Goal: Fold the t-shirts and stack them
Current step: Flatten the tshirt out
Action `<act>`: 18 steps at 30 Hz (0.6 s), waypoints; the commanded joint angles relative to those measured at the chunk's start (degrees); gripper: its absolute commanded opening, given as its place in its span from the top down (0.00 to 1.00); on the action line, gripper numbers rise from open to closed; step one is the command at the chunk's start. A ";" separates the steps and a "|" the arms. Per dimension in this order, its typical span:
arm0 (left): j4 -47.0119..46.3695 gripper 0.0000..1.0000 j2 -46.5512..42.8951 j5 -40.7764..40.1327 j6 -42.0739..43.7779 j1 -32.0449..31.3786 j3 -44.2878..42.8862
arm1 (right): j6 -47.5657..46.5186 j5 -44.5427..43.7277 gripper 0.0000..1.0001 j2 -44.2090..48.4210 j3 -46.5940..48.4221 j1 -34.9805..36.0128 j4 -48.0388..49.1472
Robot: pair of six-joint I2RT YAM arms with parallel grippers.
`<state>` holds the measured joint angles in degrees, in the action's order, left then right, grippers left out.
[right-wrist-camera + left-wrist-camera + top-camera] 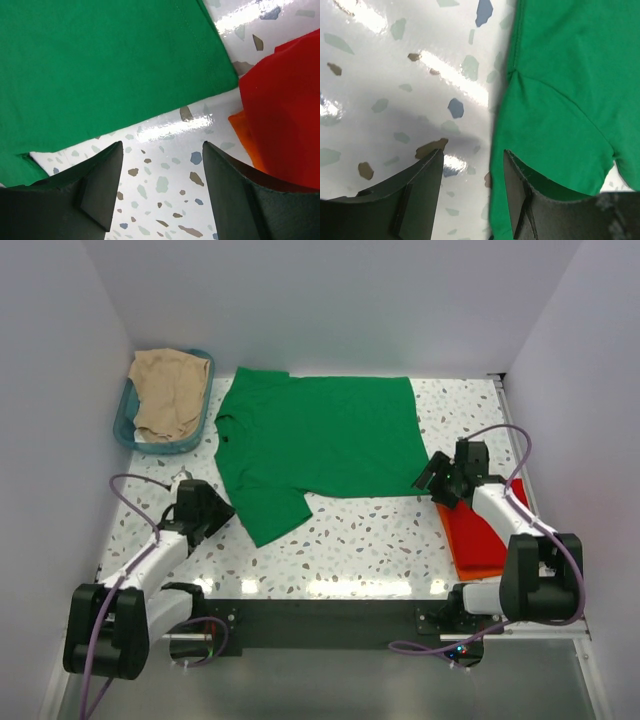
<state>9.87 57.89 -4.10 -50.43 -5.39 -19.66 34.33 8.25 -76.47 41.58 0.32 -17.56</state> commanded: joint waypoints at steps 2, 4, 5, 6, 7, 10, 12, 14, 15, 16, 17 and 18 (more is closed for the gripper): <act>-7.49 0.44 4.51 -4.16 -0.10 -1.03 -4.51 | -1.46 -2.45 0.33 -1.49 2.80 -0.14 1.04; -8.55 0.44 6.44 -4.60 0.16 -1.12 -5.12 | -1.37 -2.36 0.34 -2.02 3.06 -0.23 1.21; -8.64 0.44 7.06 -4.95 0.25 -1.12 -5.82 | -1.11 -2.36 0.34 -2.37 3.15 -0.23 1.56; -8.99 0.44 8.02 -5.65 0.08 -1.20 -6.18 | -0.93 -2.28 0.34 -2.98 3.33 -0.23 1.83; -8.99 0.44 8.55 -5.92 -0.01 -1.29 -6.35 | -0.67 -2.19 0.35 -3.33 3.59 -0.23 2.00; -11.45 0.44 10.84 -7.32 -0.37 -1.55 -8.19 | -0.40 -2.01 0.36 -4.13 4.12 -0.23 2.44; -12.59 0.44 13.29 -8.03 -0.54 -1.73 -9.16 | -0.23 -2.10 0.36 -4.57 4.38 -0.14 2.53; -13.29 0.44 16.01 -8.12 -0.54 -2.08 -10.74 | -0.22 -2.19 0.36 -4.83 4.65 -0.14 2.53; -13.82 0.44 16.81 -8.47 -0.63 -2.34 -11.18 | -0.14 -2.27 0.37 -5.01 4.82 -0.23 2.53; -14.08 0.45 17.60 -8.30 -0.72 -2.43 -11.54 | -0.31 -2.45 0.37 -5.53 5.00 -0.14 2.53; -14.35 0.46 19.18 -8.21 -0.72 -2.52 -12.24 | -0.31 -2.62 0.37 -5.80 5.00 -0.23 2.45; -14.52 0.48 19.89 -8.29 -0.98 -2.70 -12.50 | -0.31 -3.41 0.37 -6.06 5.09 -0.14 2.36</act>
<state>-0.30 75.79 -10.20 -50.46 -7.40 -29.39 34.04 6.90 -81.65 44.25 0.32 -17.08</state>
